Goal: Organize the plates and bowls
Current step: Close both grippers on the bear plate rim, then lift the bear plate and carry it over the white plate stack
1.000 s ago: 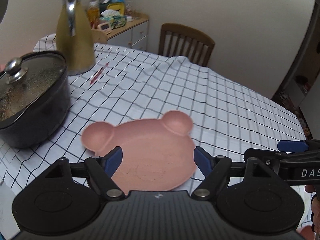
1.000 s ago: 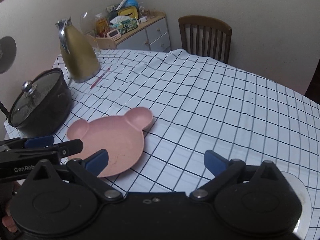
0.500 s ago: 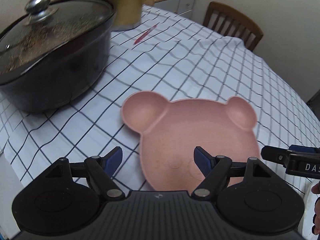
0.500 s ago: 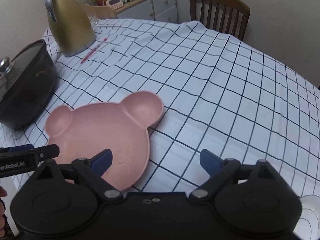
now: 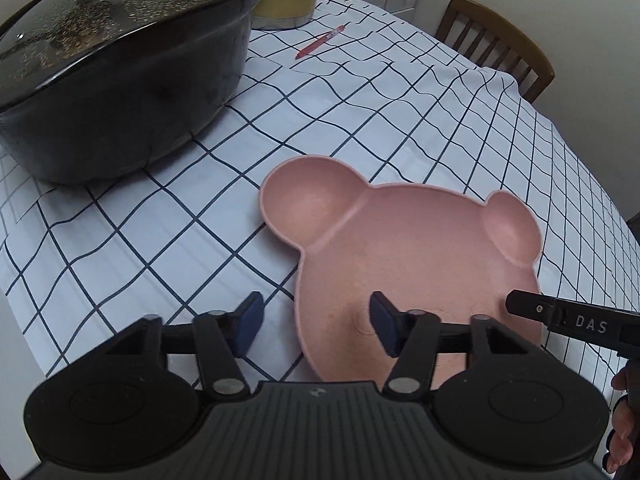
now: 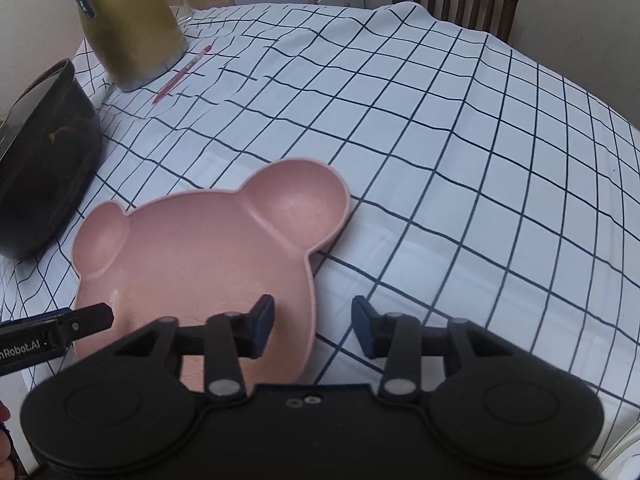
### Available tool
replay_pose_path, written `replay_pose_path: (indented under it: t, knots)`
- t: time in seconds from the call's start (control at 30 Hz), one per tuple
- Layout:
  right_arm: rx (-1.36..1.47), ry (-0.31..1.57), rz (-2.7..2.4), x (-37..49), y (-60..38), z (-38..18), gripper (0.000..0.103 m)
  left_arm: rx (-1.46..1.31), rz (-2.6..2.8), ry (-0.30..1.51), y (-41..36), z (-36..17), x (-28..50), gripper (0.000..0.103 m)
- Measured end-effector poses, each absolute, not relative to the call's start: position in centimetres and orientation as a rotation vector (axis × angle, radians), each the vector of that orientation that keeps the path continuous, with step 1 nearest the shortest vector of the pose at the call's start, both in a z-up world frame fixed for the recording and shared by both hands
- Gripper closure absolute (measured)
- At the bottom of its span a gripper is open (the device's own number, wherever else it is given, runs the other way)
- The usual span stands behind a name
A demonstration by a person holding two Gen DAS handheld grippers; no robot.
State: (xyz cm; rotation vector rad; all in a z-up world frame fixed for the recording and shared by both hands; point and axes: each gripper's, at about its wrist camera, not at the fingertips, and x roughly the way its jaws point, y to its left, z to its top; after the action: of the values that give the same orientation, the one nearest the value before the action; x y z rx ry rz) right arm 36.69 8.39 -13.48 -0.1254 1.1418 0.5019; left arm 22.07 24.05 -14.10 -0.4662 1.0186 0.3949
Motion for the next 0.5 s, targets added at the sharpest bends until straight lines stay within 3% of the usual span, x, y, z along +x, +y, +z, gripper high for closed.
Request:
replay_pose_path:
  t: [0.1, 0.2, 0.27, 0.5]
  knots:
    - [-0.132, 1.148, 0.509, 36.8, 8.52, -13.57, 0.076, -0.461, 0.399, 1.02, 23.97, -14.16, 22.11, 0.071]
    - [-0.135, 1.158, 0.52, 36.92, 8.5, -13.75, 0.083, -0.458, 0.396, 1.022, 23.91, -14.2, 22.13, 0.08]
    - [-0.141, 1.158, 0.532, 36.87, 8.62, -13.71, 0.089, -0.443, 0.404, 1.018, 23.8, -14.1, 22.14, 0.083]
    - [-0.17, 1.17, 0.567, 36.55, 8.73, -13.28, 0.09, -0.414, 0.41, 1.015, 23.68, -13.62, 21.77, 0.086]
